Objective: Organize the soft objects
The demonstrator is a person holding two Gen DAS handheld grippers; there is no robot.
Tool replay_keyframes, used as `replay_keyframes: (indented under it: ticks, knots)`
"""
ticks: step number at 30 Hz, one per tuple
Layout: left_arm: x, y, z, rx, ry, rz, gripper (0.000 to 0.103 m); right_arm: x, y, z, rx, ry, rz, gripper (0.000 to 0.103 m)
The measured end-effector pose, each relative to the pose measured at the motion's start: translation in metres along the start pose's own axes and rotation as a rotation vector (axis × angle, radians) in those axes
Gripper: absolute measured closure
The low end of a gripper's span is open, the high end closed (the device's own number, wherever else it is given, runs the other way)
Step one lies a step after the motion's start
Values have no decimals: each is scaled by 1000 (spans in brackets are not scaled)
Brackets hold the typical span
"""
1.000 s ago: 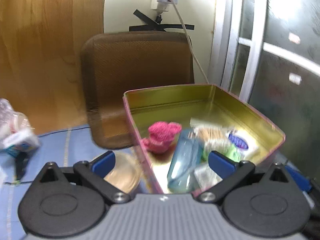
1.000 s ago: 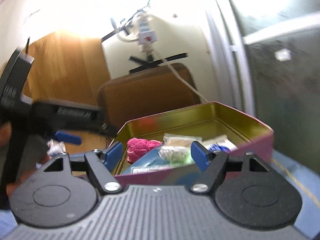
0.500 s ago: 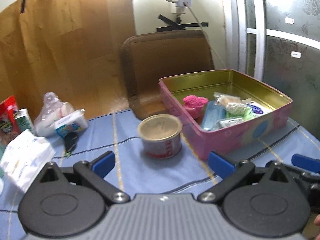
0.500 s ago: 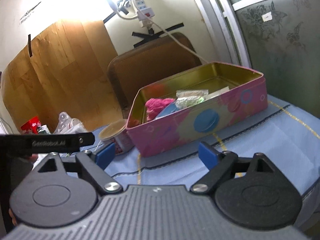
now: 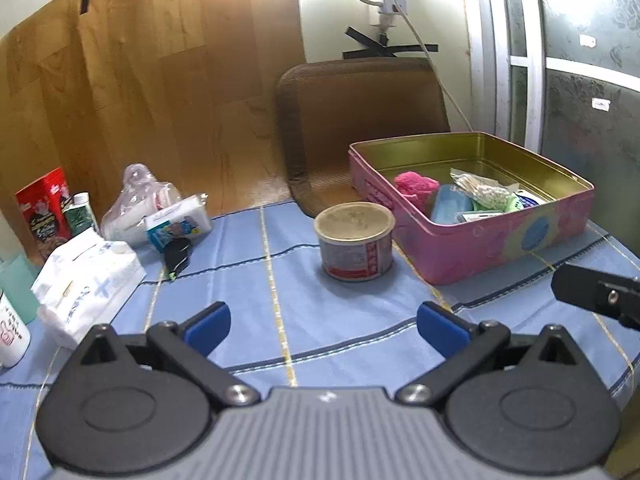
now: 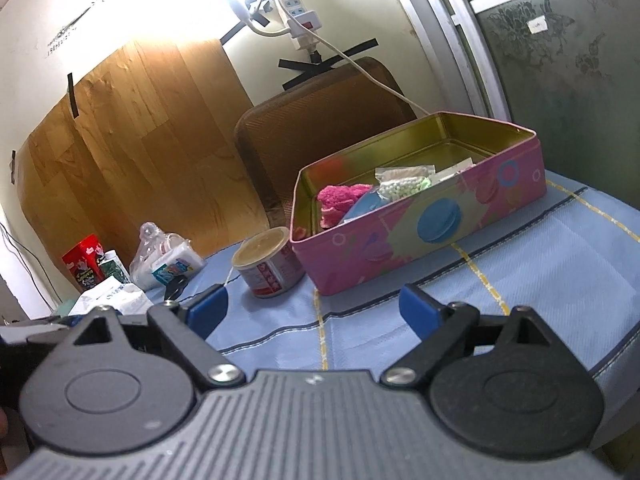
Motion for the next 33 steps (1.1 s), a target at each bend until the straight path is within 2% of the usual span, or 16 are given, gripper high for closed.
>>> replay_keyframes:
  ticks: [3,14,33]
  knots:
    - [3,5,-3,-2,5,-19,0,-2,4,-1,-9,-5,-9,9]
    - [15,21,2,-97,20,-11,0,1,9,2,-17,-1,-36,9]
    - [44,21,19,-56,178,-43,0,6,8,5,-23,18,-31,9]
Point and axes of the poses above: each gripper's, at about its wrist camera, not at the fingertips, and z roughly the way its jaws point, y to its left, x to its underside, the point moved 8 cm from there along z, roughly the way its jaws point, and after that the axes turned 4 degrees about y, right-handed, at the moved point
